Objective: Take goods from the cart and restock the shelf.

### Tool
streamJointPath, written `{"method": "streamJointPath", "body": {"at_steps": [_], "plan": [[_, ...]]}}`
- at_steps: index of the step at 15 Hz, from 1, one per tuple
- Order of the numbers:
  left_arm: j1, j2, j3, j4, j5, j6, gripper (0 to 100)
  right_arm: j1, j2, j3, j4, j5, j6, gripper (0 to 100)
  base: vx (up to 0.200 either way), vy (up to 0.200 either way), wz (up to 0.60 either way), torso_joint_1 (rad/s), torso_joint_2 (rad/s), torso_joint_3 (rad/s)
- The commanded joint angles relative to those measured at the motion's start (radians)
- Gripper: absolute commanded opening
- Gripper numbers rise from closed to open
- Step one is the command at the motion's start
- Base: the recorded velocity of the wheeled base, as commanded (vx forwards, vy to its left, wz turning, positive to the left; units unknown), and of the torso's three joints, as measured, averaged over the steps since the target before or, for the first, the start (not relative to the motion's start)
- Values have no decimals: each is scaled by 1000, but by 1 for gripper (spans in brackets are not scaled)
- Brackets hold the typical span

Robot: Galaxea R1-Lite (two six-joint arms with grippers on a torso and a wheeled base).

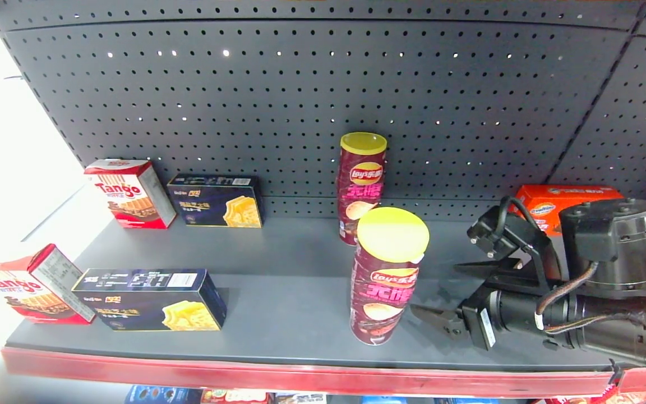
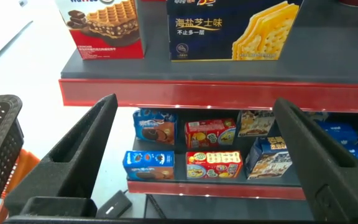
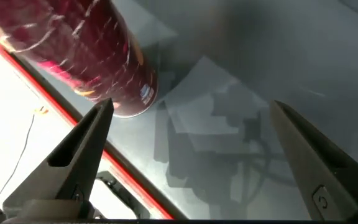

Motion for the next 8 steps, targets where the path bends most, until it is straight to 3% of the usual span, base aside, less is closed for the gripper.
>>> {"method": "streamJointPath", "body": {"at_steps": [1, 8], "plan": [[0, 3, 0, 0, 0, 0, 100, 1, 16, -9, -1, 0, 0, 100, 0, 0, 0, 0, 0, 0], [0, 3, 0, 0, -1, 0, 100, 2, 55, -23, -14, 0, -2, 100, 0, 0, 0, 0, 0, 0]]}}
